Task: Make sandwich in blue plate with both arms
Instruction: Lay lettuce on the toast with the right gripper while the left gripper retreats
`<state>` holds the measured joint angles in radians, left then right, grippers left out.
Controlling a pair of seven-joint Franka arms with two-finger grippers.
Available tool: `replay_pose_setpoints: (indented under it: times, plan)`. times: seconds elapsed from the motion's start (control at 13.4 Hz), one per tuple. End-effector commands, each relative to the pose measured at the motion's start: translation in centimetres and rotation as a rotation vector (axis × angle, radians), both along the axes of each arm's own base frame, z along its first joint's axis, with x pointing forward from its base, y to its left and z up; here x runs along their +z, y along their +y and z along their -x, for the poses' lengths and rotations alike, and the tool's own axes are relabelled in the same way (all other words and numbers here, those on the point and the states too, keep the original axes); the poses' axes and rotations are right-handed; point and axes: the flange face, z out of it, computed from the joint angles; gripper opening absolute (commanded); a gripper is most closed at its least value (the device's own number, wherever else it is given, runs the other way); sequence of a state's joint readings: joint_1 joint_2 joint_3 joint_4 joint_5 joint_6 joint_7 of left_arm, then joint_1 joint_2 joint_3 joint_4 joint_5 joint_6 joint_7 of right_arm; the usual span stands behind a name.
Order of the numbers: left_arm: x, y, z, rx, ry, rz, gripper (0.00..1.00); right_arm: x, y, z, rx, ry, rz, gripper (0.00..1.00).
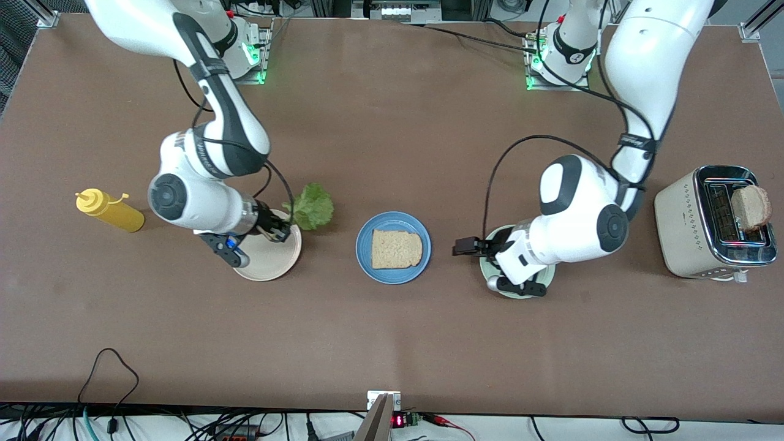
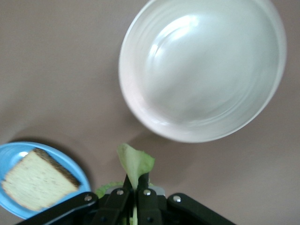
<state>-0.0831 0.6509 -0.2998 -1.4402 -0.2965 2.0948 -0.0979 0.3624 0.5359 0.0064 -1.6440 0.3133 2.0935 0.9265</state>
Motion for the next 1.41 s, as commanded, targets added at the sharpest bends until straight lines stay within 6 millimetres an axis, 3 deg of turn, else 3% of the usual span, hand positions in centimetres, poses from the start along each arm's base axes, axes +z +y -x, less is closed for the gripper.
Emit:
replay_pose_setpoints:
  times: [0.0,0.15,0.3,0.45,0.6,0.82,0.97,1.04,1.26,1.34]
  plan:
    - [2.2,3.4,0.5,-0.065,-0.003,-0.137,1.0,-2.6,5.2,-0.9,-0.143,0.0,-0.022,0.0]
    - [3.2,6.3,0.2,-0.045,0.014,-0.239,1.0,-4.5,7.8,-0.6,-0.213,-0.016,-0.035,0.0]
    - [6.5,9.4,-0.4,-0.039,0.037,-0.346,1.0,-5.3,10.2,-0.9,-0.284,-0.03,-0.058,0.0]
    - [10.5,12.8,-1.3,-0.003,0.052,-0.408,1.0,-5.4,11.3,-1.7,-0.344,-0.035,-0.069,0.0]
    - [12.8,16.3,-1.4,0.052,0.031,-0.437,1.0,-5.6,12.4,-2.0,-0.392,-0.025,-0.081,0.0]
    - [16.3,18.2,0.7,0.08,-0.01,-0.451,1.0,-6.8,13.7,-2.4,-0.489,-0.041,-0.161,0.0]
    - [17.8,19.7,2.3,0.043,-0.051,-0.451,1.0,-8.2,15.5,-1.4,-0.49,-0.052,-0.171,0.0]
    - [18.6,21.4,2.8,0.041,-0.059,-0.453,1.0,-8.8,16.1,-0.9,-0.485,-0.046,-0.166,0.0]
    - [21.6,24.0,5.0,0.085,-0.021,-0.44,1.0,-9.7,16.3,-0.6,-0.485,-0.036,-0.157,0.0]
    - [22.7,24.0,5.7,0.088,-0.011,-0.438,1.0,-9.7,16.3,-0.6,-0.485,-0.036,-0.157,0.12]
